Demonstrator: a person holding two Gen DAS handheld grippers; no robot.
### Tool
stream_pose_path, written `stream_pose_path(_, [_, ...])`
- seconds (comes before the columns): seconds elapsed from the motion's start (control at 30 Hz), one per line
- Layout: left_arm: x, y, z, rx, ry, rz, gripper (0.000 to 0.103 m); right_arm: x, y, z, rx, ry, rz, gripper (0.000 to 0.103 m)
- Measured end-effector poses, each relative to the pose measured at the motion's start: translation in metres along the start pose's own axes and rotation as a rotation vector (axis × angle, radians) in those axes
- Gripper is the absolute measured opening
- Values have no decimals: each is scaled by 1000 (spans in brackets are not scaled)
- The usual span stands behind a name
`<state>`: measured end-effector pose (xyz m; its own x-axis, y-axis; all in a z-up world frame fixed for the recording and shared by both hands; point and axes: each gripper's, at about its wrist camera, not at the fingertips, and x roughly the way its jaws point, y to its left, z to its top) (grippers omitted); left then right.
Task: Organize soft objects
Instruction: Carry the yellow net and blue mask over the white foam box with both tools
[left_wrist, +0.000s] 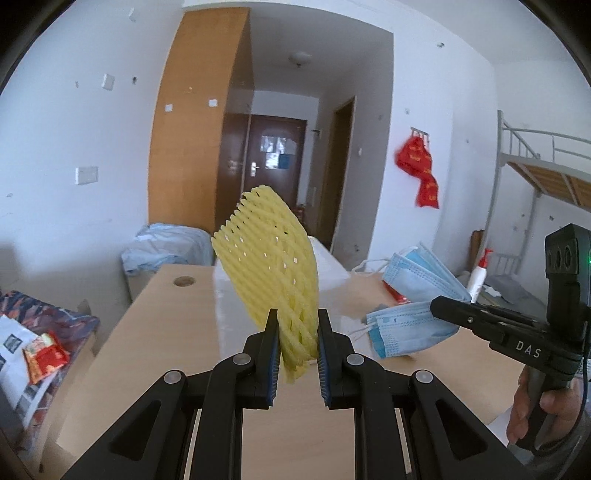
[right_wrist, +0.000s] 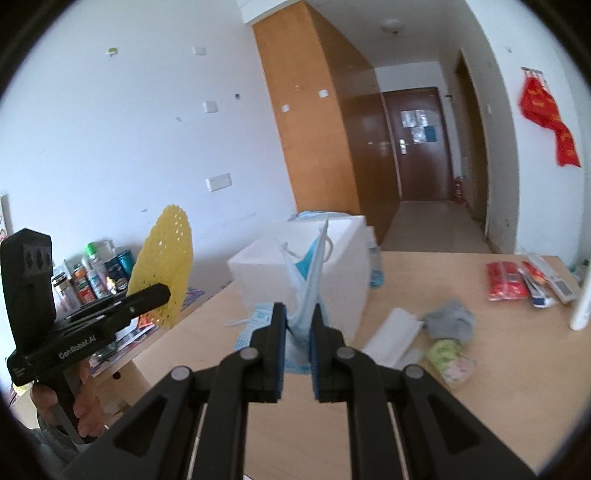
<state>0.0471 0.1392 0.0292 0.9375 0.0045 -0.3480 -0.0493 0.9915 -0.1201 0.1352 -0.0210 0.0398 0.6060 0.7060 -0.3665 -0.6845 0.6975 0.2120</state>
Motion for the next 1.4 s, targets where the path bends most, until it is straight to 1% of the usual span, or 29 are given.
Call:
stream_pose_path(0.27, [-4, 13, 2, -16, -13, 48, 19, 17, 17, 1, -24, 22, 48, 14])
stream_pose_path(0.47, [-2, 20, 1, -32, -4, 53, 19, 26, 21, 3, -24, 34, 57, 14])
stream_pose_path(0.7, [2, 22, 9, -40, -9, 49, 19, 28, 19, 11, -13, 27, 48, 14])
stream_pose_path(0.97, [16, 26, 29, -33, -21, 37, 19, 32, 21, 36, -33, -7, 32, 14])
stream_pose_path(1.13, [26, 29, 43, -17, -31, 35, 19, 42, 23, 50, -50, -18, 20, 14])
stream_pose_path(1.4, [49, 33, 63, 12, -21, 1, 19, 59, 14, 64, -48, -22, -5, 14])
